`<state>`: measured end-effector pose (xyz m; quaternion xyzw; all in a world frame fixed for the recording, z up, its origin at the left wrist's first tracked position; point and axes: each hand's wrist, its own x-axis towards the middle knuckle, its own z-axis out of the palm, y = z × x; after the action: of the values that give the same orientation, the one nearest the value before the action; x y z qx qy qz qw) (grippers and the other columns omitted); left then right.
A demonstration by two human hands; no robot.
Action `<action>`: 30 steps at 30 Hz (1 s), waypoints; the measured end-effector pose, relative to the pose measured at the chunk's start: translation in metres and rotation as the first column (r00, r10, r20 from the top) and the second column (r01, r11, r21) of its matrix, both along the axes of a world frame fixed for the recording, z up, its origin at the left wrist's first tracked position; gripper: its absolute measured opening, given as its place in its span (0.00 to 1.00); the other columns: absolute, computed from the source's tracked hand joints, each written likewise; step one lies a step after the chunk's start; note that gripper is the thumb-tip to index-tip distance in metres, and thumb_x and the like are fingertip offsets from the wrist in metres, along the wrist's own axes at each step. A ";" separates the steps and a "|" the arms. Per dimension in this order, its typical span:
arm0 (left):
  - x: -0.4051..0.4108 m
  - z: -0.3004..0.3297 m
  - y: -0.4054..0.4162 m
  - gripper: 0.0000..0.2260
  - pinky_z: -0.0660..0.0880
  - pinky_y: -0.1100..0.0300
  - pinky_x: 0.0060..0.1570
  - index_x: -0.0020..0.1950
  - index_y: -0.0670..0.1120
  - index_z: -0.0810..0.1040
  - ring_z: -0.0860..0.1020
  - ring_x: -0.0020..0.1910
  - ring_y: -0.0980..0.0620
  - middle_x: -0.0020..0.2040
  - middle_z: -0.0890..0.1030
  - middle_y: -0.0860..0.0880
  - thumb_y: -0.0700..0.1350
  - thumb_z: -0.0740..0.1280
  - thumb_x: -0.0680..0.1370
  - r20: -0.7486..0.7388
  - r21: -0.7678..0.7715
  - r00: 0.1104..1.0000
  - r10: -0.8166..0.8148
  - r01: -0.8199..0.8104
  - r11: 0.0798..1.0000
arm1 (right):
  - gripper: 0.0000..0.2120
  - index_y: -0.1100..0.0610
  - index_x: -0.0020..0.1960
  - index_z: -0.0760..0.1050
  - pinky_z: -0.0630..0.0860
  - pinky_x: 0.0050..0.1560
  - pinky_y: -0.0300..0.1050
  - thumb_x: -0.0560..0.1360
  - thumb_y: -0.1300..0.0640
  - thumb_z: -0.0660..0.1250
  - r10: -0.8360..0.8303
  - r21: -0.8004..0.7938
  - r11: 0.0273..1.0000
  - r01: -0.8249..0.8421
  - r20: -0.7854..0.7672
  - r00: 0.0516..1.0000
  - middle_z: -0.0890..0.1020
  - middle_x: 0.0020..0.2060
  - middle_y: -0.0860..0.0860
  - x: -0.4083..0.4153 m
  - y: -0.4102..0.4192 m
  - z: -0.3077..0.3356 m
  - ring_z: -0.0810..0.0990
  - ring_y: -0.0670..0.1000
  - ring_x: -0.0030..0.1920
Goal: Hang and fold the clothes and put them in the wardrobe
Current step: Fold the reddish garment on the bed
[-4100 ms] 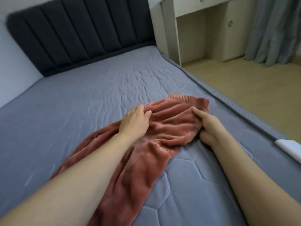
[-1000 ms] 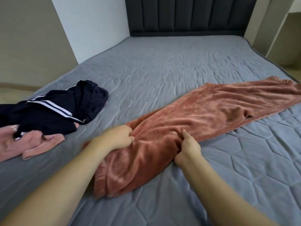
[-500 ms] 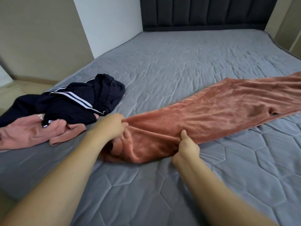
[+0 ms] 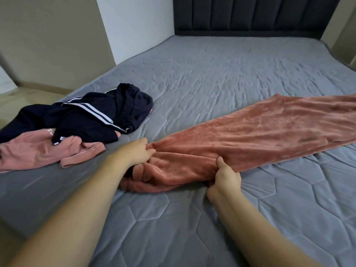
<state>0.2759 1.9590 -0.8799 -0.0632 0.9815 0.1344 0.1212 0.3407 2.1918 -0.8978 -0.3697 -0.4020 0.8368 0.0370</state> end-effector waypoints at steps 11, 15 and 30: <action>0.032 0.002 -0.013 0.06 0.74 0.60 0.39 0.47 0.43 0.78 0.80 0.38 0.50 0.39 0.83 0.45 0.42 0.72 0.74 0.182 0.661 0.967 0.180 -0.256 0.706 | 0.36 0.52 0.72 0.57 0.69 0.56 0.44 0.69 0.61 0.71 -0.210 0.383 0.908 0.173 0.056 0.976 0.61 0.69 0.55 0.004 0.012 0.013 0.70 0.54 0.57; 0.037 -0.007 -0.030 0.00 0.74 0.57 0.41 0.48 0.44 0.77 0.78 0.38 0.49 0.41 0.80 0.43 0.40 0.68 0.78 0.175 0.864 0.962 0.210 -0.252 0.435 | 0.38 0.51 0.72 0.59 0.59 0.71 0.51 0.67 0.59 0.71 0.069 0.867 0.401 0.297 -0.352 0.933 0.58 0.69 0.55 0.037 -0.021 0.009 0.59 0.55 0.69; 0.017 0.032 -0.023 0.08 0.73 0.56 0.45 0.47 0.43 0.81 0.78 0.39 0.47 0.42 0.82 0.42 0.44 0.71 0.70 0.227 0.684 0.956 0.183 -0.291 0.669 | 0.10 0.54 0.54 0.73 0.71 0.39 0.48 0.75 0.52 0.61 0.812 0.915 -0.351 0.201 0.190 0.552 0.80 0.47 0.51 0.026 -0.060 0.009 0.79 0.57 0.44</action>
<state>0.2931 1.9363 -0.8483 -0.1477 0.8255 0.5120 0.1859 0.3670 2.1321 -0.8889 0.2738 -0.9240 0.2192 0.1522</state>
